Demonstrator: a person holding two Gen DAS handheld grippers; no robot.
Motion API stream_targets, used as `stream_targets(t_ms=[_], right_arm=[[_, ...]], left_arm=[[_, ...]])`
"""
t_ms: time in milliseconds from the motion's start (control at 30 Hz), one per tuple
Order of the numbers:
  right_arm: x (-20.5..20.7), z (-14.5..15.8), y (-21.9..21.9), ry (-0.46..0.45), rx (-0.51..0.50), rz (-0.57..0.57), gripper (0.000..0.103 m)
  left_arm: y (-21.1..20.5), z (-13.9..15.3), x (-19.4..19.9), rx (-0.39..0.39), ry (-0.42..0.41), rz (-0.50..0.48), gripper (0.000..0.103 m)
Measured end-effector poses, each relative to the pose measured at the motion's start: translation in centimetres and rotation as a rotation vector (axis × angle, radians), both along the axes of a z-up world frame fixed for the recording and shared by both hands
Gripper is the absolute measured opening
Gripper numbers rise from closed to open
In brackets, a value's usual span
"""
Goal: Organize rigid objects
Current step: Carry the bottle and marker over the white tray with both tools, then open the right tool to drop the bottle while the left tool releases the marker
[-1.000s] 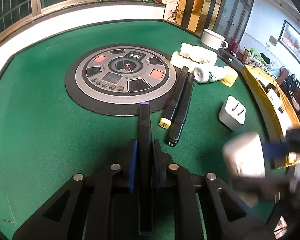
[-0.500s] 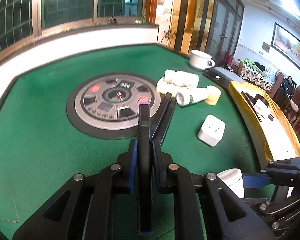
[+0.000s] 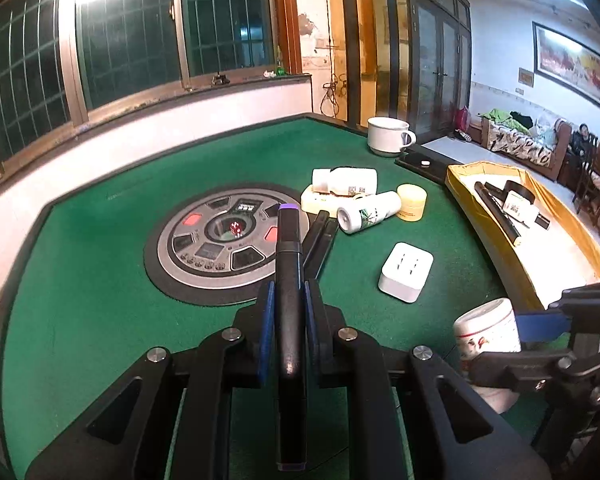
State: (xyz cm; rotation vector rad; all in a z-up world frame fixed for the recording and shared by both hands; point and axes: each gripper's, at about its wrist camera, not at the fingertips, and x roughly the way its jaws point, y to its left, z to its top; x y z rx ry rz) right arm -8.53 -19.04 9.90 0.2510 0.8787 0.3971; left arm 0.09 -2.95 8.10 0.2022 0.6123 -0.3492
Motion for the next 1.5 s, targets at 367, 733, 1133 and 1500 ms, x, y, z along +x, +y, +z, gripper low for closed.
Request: stream_targets(t_ms=[367, 733, 1133, 1500], right_arm=[[-0.7, 0.8, -2.2, -0.018, 0.021, -0.042, 0.033], [-1.4, 1.4, -6.6, -0.031, 0.05, -0.127, 0.033], [-3.5, 3.5, -17.0, -0.059, 0.024, -0.348, 0.033], [-1.9, 1.9, -22.2, 0.047, -0.068, -0.427, 0.033]], left_arm=[[-2.1, 0.3, -1.5, 0.037, -0.03, -0.024, 0.012], [-6.0, 1.6, -2.1, -0.028, 0.029, -0.116, 0.012], [-16.5, 4.0, -1.9, -0.096, 0.166, -0.334, 0.012], [-24.4, 0.7, -0.9, -0.056, 0.354, -0.373, 0.012]])
